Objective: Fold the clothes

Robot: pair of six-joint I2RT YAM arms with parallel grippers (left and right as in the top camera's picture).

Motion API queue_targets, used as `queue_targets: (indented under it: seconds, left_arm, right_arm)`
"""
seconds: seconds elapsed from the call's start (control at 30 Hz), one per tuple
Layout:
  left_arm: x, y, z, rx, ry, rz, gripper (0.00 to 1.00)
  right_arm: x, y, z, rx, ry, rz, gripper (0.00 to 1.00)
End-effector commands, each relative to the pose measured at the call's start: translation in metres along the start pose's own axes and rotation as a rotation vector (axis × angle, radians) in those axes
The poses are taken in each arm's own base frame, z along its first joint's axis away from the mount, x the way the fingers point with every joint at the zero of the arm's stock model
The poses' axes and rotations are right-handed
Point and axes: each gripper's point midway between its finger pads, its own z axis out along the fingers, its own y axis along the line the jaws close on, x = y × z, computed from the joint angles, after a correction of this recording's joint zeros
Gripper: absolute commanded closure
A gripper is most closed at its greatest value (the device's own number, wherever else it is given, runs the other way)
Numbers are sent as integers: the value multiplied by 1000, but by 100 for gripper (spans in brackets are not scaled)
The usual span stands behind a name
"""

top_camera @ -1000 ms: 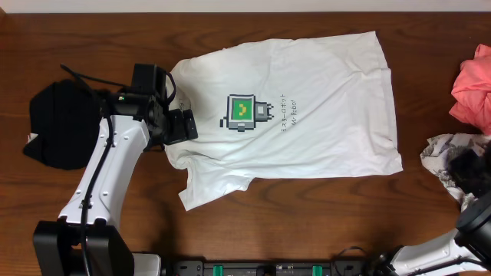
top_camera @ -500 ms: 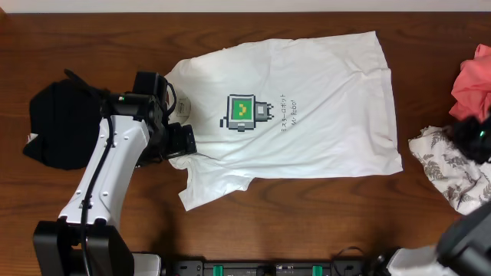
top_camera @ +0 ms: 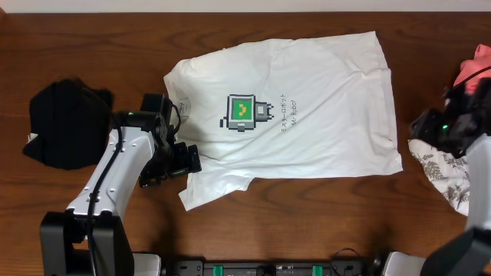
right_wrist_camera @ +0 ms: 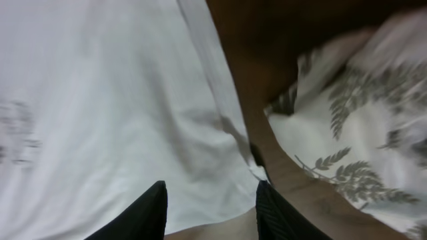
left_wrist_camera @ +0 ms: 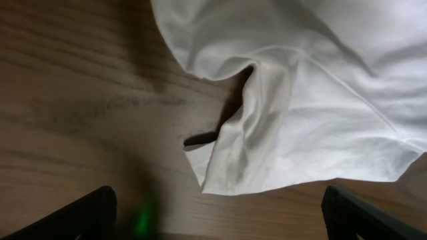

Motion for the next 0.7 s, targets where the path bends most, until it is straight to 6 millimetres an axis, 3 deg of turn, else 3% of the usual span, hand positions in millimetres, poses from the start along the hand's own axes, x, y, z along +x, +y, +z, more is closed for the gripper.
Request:
queue_targets:
  seconds: [0.0, 0.23, 0.67]
  left_arm:
    - [1, -2, -1, 12, 1, -4, 2]
    - [0, -2, -1, 13, -3, -4, 2]
    - [-2, -3, -1, 15, -10, -3, 2]
  right_arm:
    - [19, -15, 30, 49, 80, 1, 57]
    - [48, -27, 73, 63, 225, 30, 59]
    - [83, -44, 102, 119, 385, 55, 58]
